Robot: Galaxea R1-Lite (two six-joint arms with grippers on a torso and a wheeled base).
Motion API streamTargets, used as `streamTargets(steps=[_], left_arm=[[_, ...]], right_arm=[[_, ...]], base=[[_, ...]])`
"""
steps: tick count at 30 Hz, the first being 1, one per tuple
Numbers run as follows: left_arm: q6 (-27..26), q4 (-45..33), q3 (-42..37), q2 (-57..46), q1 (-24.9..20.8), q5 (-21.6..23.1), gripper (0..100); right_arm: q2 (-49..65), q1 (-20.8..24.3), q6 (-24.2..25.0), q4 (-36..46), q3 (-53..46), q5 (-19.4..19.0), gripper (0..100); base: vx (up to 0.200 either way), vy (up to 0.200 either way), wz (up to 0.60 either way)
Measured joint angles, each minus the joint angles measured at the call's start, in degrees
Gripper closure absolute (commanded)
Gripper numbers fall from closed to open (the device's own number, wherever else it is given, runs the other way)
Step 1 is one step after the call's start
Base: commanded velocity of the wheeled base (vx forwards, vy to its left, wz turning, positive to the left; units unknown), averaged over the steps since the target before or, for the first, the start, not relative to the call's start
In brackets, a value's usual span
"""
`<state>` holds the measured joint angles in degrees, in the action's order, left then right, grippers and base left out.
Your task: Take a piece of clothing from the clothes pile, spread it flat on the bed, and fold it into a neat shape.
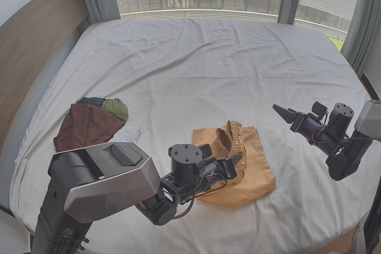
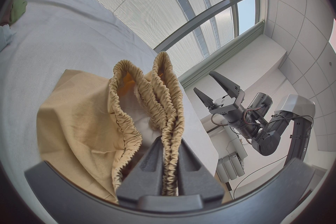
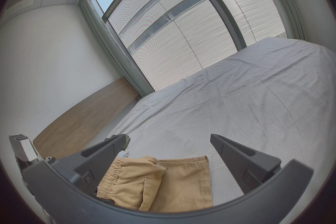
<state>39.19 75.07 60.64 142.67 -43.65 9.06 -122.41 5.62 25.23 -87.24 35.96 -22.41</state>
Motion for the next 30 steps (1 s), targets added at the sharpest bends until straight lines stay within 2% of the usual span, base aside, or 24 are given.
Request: streamTargets(steps=[2, 3, 20, 30], left_arm=[[0.0, -0.6, 0.1, 0.1, 0.0, 0.0, 100], [0.0, -0.7, 0.2, 0.1, 0.0, 0.0, 0], [-0.3, 1.0, -0.8, -0.1, 1.0, -2.5, 0], [-0.7, 6.9, -10.7, -5.3, 5.5, -2.4, 0]], right_arm=[[0.0, 0.0, 0.0, 0.0, 0.0, 0.0, 0], [0.0, 0.0, 0.0, 0.0, 0.0, 0.0, 0], [0.0, 0.0, 0.0, -0.1, -0.1, 0.0, 0], [-0.2, 0.5, 0.0, -0.1, -0.6, 0.0, 0]], base=[[0.000, 0.000, 0.00], [0.000, 0.000, 0.00], [0.000, 0.000, 0.00], [0.000, 0.000, 0.00]])
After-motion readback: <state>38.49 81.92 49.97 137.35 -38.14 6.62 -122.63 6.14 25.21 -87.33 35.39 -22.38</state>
